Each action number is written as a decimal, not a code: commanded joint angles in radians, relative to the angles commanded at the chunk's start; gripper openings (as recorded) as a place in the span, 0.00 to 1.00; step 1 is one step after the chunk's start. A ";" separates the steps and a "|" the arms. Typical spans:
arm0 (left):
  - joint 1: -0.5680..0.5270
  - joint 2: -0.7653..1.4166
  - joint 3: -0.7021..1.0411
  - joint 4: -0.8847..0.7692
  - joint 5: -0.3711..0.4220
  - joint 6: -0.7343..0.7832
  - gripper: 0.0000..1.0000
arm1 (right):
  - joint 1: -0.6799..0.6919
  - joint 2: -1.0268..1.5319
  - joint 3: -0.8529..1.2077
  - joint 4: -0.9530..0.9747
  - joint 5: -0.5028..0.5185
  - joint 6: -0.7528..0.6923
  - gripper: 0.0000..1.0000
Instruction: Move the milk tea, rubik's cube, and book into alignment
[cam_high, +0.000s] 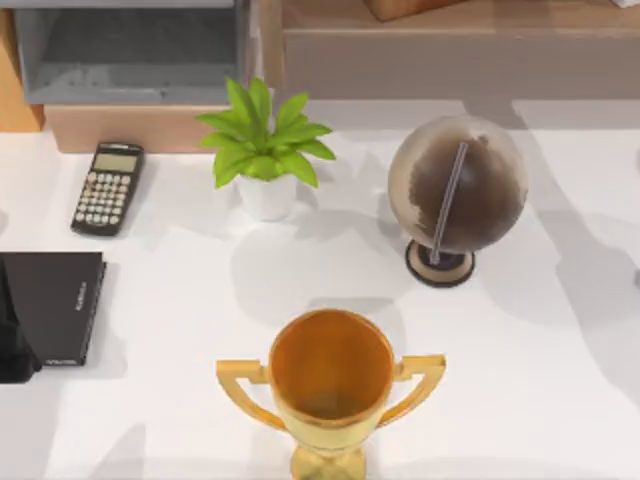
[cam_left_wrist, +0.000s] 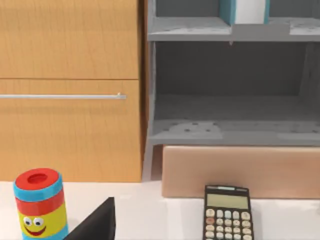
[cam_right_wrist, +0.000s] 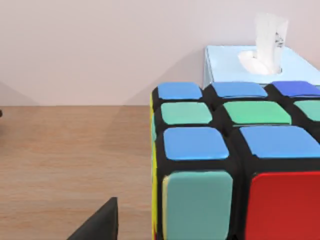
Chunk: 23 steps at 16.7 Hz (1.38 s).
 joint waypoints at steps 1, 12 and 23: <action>0.000 0.000 0.000 0.000 0.000 0.000 1.00 | 0.003 -0.017 -0.031 0.005 0.002 0.000 1.00; 0.000 0.000 0.000 0.000 0.000 0.000 1.00 | -0.001 -0.114 -0.142 0.020 -0.001 -0.001 1.00; 0.000 0.000 0.000 0.000 0.000 0.000 1.00 | -0.121 -0.840 -0.836 -0.008 -0.130 -0.011 1.00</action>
